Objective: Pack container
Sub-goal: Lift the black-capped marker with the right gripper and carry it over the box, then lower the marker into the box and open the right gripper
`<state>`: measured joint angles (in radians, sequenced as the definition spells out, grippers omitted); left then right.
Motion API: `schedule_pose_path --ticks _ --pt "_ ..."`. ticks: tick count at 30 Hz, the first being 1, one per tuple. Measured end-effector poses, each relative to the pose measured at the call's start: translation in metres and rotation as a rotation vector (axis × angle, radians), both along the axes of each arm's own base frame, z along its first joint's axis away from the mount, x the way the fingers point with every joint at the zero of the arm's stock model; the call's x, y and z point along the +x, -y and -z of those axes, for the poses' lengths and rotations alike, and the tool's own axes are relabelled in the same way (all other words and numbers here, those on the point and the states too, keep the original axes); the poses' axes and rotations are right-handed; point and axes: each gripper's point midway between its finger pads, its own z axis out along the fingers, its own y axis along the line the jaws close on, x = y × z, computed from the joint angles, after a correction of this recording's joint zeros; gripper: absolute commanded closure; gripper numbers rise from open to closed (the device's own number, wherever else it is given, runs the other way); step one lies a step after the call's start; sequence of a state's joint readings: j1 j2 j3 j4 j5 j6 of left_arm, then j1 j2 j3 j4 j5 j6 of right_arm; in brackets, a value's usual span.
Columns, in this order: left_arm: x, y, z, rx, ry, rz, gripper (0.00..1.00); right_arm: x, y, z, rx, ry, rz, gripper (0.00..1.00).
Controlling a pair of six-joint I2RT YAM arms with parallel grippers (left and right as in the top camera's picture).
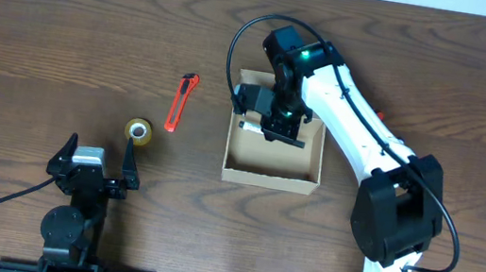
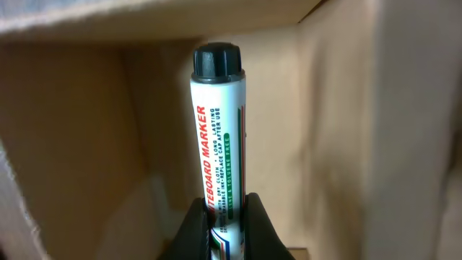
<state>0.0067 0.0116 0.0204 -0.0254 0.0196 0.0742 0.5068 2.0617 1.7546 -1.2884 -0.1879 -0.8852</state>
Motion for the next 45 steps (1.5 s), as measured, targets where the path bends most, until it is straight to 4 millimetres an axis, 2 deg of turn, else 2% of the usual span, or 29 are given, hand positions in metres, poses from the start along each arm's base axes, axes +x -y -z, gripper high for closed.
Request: schedule_pose_path --ticks 3,6,14,27,34,45 --pt "0.0 0.0 0.0 0.0 0.0 0.0 0.05 -0.015 0.011 -0.001 -0.037 -0.066 -0.004 0.98" --pt "0.0 0.0 0.0 0.0 0.0 0.0 0.05 -0.02 0.019 -0.002 -0.05 -0.097 0.007 0.98" --pt "0.0 0.0 0.0 0.0 0.0 0.0 0.05 0.0 0.018 0.0 -0.022 -0.03 0.018 0.99" --pt "0.0 0.0 0.0 0.0 0.0 0.0 0.05 -0.003 0.007 0.002 0.003 0.004 -0.161 0.99" --pt "0.0 0.0 0.0 0.0 0.0 0.0 0.05 -0.011 0.01 0.031 0.002 -0.004 -0.218 0.99" --pt "0.0 0.0 0.0 0.0 0.0 0.0 0.05 -0.018 0.013 0.063 0.008 0.004 -0.248 0.96"
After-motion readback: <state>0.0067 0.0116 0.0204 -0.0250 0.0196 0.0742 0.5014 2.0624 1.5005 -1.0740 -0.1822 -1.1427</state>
